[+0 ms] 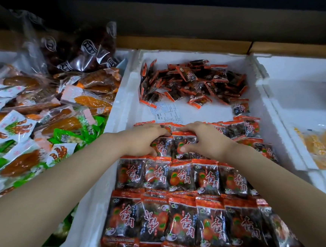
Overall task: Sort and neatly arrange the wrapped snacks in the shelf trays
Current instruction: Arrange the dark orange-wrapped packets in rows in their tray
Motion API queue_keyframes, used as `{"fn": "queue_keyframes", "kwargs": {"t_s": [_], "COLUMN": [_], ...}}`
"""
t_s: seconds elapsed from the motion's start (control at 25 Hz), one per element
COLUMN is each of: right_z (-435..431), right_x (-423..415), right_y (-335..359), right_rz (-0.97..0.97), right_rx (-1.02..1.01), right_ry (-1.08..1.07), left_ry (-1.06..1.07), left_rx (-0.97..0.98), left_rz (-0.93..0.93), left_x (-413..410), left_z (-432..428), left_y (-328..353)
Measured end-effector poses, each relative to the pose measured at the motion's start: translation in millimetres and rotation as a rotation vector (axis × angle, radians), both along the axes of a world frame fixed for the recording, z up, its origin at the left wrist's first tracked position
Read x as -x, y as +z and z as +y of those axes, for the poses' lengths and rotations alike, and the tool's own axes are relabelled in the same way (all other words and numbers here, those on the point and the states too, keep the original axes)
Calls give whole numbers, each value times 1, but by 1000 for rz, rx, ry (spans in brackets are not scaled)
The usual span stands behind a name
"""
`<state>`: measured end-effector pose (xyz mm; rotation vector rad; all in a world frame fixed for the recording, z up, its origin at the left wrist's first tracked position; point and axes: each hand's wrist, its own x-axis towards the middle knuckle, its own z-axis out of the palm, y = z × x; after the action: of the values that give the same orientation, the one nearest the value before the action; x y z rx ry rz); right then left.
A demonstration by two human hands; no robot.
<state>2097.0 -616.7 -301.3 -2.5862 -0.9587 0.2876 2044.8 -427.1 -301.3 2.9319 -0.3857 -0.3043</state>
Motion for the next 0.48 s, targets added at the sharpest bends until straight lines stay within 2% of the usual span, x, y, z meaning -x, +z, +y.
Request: {"fn": "queue_keyframes", "kwargs": {"t_s": [0.12,0.24,0.36,0.48], "right_z": [-1,-5,-13,-23], "right_x": [-3,-5,-14,-43], "right_y": [-1,-4,-2,1], "right_rz": [58,-44,-143,-196], "right_rx": [-103,-2,34,-131], "right_ry": [-43,30,38,-98], "left_ry": [-14,-14,21,99], "left_rx": [-12,-35,-4,77], "left_rz": [22,21,-139,-339], "left_x": [-2,-2,-8,-33], "left_z": [1,0,-4,-7], "left_y": [-2,-2,3,0]}}
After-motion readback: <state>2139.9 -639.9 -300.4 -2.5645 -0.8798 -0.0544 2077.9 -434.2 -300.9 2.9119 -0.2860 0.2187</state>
